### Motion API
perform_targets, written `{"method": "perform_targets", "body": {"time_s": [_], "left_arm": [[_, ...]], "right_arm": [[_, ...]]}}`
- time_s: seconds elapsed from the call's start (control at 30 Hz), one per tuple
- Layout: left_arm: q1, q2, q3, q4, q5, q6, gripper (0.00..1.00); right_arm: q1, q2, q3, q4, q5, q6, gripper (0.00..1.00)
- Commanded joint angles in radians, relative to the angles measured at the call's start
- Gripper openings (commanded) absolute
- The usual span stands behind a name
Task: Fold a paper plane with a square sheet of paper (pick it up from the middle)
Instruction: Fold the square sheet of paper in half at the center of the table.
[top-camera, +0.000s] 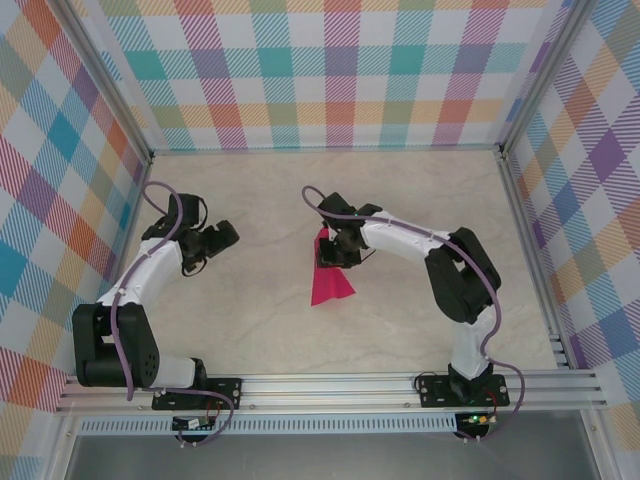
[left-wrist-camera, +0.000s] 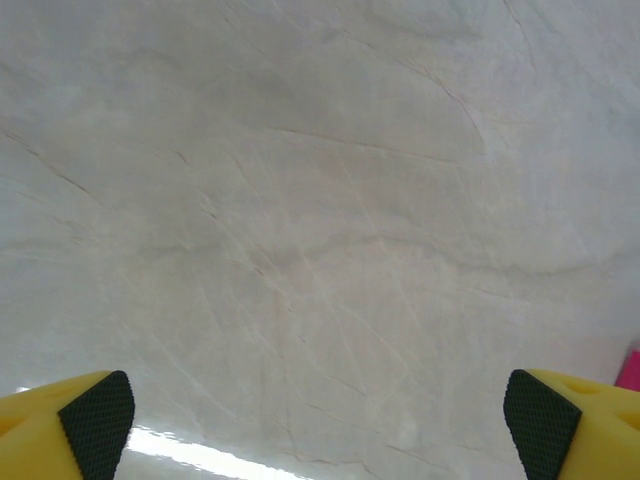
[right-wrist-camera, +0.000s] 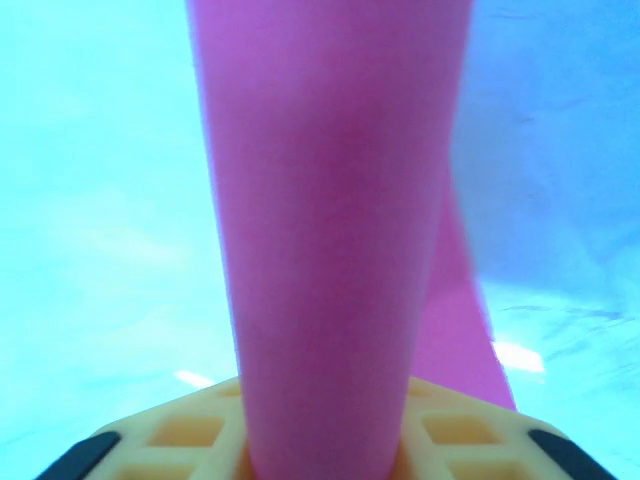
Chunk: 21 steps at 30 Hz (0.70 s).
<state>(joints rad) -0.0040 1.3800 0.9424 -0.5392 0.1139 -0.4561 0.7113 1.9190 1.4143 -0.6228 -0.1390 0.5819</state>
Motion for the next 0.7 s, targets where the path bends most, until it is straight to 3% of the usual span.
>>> {"method": "perform_targets", "body": {"time_s": [0.0,0.1,0.3,0.67], "left_arm": [[-0.011,-0.001,-0.042,0.072,0.188,-0.070,0.94],[-0.067,-0.004,-0.080,0.160,0.271,-0.130,0.89],[-0.213,0.024,-0.130,0.335,0.327,-0.218,0.77],[-0.400,0.183,-0.099,0.452,0.316,-0.276,0.53]], "right_arm": [[-0.042,-0.080,-0.072,0.199,-0.272,0.080,0.27],[-0.063,-0.102,-0.130,0.315,-0.370,0.142,0.29],[-0.111,-0.056,-0.202,0.383,-0.420,0.182,0.32],[-0.120,-0.002,-0.201,0.215,-0.227,0.118,0.42]]}}
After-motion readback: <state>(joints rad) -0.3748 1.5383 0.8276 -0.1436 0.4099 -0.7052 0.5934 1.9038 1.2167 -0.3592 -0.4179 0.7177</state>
